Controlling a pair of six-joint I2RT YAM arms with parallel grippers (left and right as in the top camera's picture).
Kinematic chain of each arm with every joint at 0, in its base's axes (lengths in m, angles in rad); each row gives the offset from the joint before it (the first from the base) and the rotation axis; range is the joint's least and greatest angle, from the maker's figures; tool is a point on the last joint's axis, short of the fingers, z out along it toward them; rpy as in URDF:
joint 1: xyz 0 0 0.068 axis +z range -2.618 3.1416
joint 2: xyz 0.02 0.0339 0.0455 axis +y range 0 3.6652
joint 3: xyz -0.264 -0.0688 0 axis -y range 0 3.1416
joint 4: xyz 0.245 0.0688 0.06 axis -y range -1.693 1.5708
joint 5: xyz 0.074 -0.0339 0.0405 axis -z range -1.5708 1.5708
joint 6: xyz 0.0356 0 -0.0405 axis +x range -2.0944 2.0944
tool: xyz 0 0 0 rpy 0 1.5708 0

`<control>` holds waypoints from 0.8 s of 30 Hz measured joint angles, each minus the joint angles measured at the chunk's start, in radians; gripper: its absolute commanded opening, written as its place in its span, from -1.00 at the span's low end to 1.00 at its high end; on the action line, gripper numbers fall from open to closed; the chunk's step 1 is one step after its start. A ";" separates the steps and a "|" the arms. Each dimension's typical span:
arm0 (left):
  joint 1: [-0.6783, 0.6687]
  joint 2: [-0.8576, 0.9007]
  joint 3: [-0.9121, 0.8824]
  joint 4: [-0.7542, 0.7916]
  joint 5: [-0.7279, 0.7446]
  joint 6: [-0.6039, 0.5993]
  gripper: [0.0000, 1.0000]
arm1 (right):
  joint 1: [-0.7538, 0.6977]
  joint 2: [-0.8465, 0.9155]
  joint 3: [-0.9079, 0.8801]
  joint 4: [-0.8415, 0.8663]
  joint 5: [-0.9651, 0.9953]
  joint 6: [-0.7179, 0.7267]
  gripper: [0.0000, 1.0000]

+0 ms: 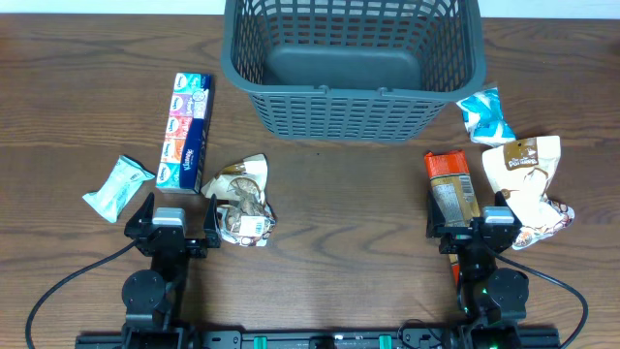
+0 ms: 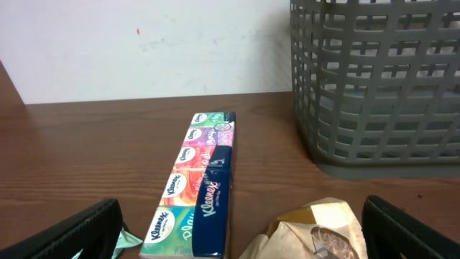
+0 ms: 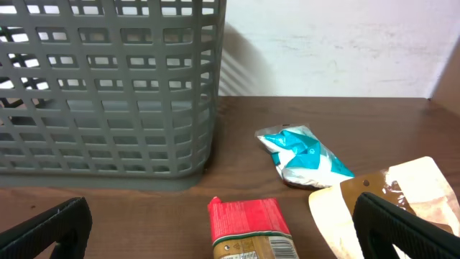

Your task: Pack container

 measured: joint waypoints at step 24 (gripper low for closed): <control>0.000 0.000 0.000 0.000 0.000 -0.073 0.97 | 0.000 0.000 0.000 0.000 0.000 0.000 0.98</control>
